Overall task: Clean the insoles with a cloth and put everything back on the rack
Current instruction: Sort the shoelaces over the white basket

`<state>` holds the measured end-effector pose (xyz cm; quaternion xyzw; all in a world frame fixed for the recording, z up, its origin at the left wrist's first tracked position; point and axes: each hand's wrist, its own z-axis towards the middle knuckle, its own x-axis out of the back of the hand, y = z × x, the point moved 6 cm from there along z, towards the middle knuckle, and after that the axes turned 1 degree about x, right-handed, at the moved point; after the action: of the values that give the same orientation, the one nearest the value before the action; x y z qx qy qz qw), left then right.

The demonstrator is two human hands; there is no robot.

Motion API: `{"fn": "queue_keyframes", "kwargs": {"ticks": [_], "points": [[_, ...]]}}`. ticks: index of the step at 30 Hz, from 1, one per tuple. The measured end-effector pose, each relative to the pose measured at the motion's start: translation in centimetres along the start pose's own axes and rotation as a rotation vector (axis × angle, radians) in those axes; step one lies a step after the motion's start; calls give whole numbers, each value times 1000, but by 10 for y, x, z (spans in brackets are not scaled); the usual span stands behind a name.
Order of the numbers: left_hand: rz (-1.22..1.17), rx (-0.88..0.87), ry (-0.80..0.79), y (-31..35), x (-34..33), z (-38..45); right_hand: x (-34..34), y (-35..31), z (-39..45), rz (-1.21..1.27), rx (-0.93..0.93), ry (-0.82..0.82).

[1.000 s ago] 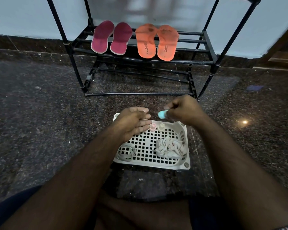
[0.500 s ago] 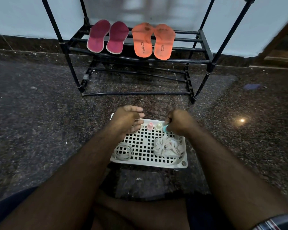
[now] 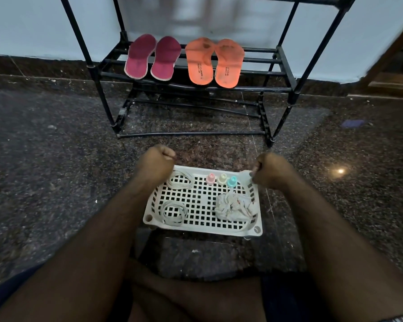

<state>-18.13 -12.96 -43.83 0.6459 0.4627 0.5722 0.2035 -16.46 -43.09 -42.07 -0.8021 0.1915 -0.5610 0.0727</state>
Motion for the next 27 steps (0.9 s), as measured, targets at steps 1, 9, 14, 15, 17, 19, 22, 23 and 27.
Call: {"fn": "queue_keyframes", "kwargs": {"ticks": [1, 9, 14, 15, 17, 19, 22, 23, 27], "points": [[103, 13, 33, -6, 10, 2, 0, 9, -1, -42, -43, -28], [468, 369, -382, -58, 20, -14, -29, 31, -14, 196, -197, -329], [245, 428, -403, -62, 17, -18, -27, 31, -15, 281, -186, -295], [227, 409, -388, -61, 17, -15, -27, 31, -12, 291, -168, -273], [251, 322, -319, -58, 19, -5, -25, 30, -5, 316, -148, -197], [348, 199, -229, -53, 23, 7, -24, 30, 6, 352, -134, -121], [424, 103, -160, -49, 23, 18, -21, 23, 18, 375, -83, -30], [405, 95, -141, -51, 22, 23, -20, 20, 22, 383, -65, 5], [262, 87, -36, -54, 24, 41, -16, 11, 37, 446, -30, 116]]}}
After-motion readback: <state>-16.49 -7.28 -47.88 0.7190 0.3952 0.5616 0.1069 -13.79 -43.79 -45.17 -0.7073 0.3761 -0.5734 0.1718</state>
